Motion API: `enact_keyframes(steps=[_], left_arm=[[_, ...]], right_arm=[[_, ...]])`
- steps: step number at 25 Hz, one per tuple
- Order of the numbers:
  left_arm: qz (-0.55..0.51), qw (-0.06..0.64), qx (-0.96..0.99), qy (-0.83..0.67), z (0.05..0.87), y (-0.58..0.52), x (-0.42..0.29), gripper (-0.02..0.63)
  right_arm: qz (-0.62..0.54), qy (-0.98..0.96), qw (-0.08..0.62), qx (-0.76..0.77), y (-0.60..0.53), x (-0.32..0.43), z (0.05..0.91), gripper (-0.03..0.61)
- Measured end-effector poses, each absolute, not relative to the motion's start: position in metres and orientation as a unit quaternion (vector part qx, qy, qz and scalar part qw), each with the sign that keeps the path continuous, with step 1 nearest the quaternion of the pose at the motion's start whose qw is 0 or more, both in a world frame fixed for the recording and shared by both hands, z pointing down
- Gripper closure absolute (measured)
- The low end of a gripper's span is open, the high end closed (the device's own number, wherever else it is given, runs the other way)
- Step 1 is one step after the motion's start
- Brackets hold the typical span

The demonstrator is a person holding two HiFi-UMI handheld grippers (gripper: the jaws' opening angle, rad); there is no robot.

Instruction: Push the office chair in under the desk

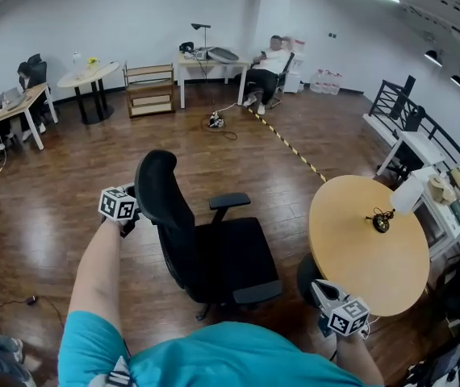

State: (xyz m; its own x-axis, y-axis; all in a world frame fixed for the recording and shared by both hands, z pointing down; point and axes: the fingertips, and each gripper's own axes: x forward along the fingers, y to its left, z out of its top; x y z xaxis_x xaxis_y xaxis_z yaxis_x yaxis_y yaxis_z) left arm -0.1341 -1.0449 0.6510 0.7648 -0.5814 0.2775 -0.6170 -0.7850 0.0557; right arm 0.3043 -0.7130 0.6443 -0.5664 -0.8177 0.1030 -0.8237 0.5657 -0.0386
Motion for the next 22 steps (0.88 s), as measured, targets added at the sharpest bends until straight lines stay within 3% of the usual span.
enact_keyframes(steps=[6, 22], left_arm=[[0.125, 0.07, 0.943, -0.3, 0.637, -1.075, -0.118, 0.265], [0.094, 0.062, 0.934, -0.339, 0.624, -1.082, 0.009, 0.258]], right_arm=[[0.045, -0.887, 0.032, 0.458, -0.744, 0.313, 0.643, 0.578], [0.028, -0.911, 0.056, 0.408, -0.795, 0.47, 0.617, 0.578]])
